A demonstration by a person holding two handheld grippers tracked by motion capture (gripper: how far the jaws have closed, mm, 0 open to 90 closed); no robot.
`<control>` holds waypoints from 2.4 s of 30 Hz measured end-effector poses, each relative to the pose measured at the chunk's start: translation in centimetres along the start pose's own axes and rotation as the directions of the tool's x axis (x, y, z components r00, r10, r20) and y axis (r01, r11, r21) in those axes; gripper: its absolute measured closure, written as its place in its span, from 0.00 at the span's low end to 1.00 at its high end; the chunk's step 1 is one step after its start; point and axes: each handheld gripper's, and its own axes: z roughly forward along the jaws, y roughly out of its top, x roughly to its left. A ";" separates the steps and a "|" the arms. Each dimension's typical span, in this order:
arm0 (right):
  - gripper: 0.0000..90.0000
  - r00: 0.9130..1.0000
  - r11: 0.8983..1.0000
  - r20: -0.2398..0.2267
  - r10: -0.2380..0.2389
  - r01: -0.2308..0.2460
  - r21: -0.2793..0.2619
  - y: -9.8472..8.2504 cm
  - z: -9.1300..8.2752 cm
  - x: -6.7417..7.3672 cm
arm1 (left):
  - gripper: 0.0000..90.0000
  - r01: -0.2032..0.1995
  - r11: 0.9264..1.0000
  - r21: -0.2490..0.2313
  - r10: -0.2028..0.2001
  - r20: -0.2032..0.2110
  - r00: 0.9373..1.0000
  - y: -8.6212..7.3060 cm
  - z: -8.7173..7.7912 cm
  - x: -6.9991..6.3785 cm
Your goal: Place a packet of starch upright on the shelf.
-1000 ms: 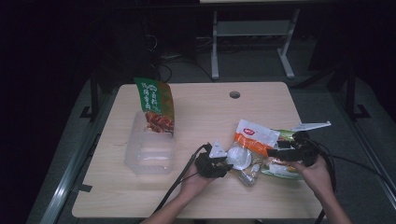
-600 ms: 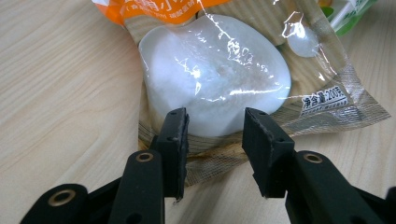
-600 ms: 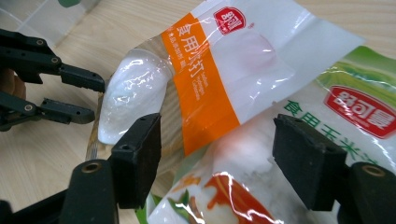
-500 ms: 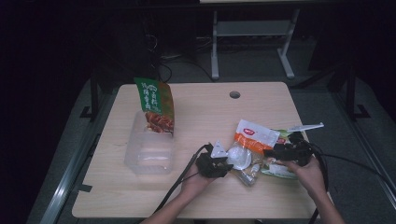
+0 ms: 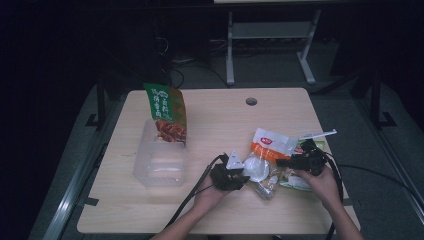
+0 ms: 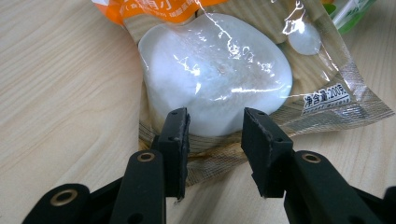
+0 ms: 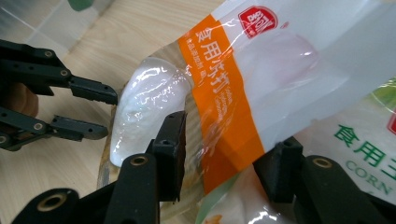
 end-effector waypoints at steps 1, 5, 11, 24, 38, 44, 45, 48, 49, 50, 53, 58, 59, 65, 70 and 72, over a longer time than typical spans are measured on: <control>0.65 1.000 1.000 -0.006 -0.003 0.003 -0.001 0.1 0.1 0.1 | 0.68 -0.001 1.000 0.000 0.001 0.000 1.000 0.0 0.0 0.0; 0.68 1.000 0.999 -0.007 -0.002 0.002 0.041 0.6 1.1 0.7 | 0.68 -0.003 1.000 0.003 0.003 0.001 1.000 0.0 0.0 0.0; 0.80 1.000 0.998 0.001 0.007 -0.007 0.067 1.0 2.0 1.3 | 0.67 0.001 1.000 0.002 -0.001 0.005 1.000 0.0 0.0 -0.1; 0.99 0.998 0.998 -0.021 -0.052 0.053 0.030 1.1 1.6 2.3 | 0.61 -0.002 1.000 -0.006 0.002 0.013 1.000 0.0 -1.0 -0.3; 1.00 0.990 0.990 -0.044 -0.137 0.135 -0.041 1.4 0.4 4.2 | 0.57 0.005 0.999 -0.042 -0.003 0.025 1.000 -1.0 -3.6 -0.7; 1.00 0.981 0.981 -0.048 -0.189 0.186 -0.062 1.8 0.0 5.4 | 0.53 0.014 0.999 -0.052 -0.013 0.026 1.000 -1.7 -4.4 -0.8; 1.00 0.978 0.978 -0.053 -0.202 0.198 -0.064 2.0 -0.1 5.8 | 0.53 0.007 0.999 -0.046 -0.006 0.025 1.000 -1.8 -4.6 -0.8; 1.00 0.975 0.975 -0.055 -0.217 0.214 -0.067 2.1 -0.2 6.3 | 0.52 0.011 0.999 -0.048 -0.010 0.029 1.000 -2.2 -5.0 -0.8; 1.00 0.972 0.972 -0.058 -0.227 0.223 -0.067 2.2 -0.3 6.5 | 0.52 0.015 0.998 -0.053 -0.014 0.029 0.999 -2.3 -5.1 -0.8; 1.00 0.970 0.971 -0.058 -0.234 0.230 -0.067 2.2 -0.3 6.7 | 0.52 0.009 0.999 -0.051 -0.008 0.028 1.000 -2.4 -5.3 -0.8; 1.00 0.966 0.966 -0.055 -0.252 0.248 -0.071 2.4 -0.4 7.2 | 0.51 0.006 0.998 -0.060 -0.005 0.025 1.000 -2.8 -5.6 -0.7; 1.00 0.959 0.959 -0.048 -0.278 0.274 -0.077 2.7 -0.4 7.9 | 0.50 0.026 0.997 -0.070 -0.024 0.033 0.999 -3.3 -6.1 -0.8; 1.00 0.960 0.959 -0.050 -0.276 0.272 -0.075 2.7 -0.4 8.0 | 0.49 0.032 0.996 -0.081 -0.029 0.036 0.999 -3.3 -6.2 -0.9; 1.00 0.953 0.952 -0.052 -0.298 0.293 -0.085 3.1 -0.4 8.6 | 0.47 0.025 0.996 -0.085 -0.021 0.048 0.999 -3.6 -6.9 -1.2; 1.00 0.949 0.947 -0.050 -0.312 0.306 -0.102 3.4 -0.2 9.0 | 0.46 0.019 0.995 -0.093 -0.014 0.055 0.998 -3.8 -7.5 -1.5; 1.00 0.949 0.947 -0.052 -0.311 0.305 -0.100 3.6 -0.2 9.3 | 0.46 0.019 0.995 -0.099 -0.014 0.057 0.998 -4.0 -7.7 -1.6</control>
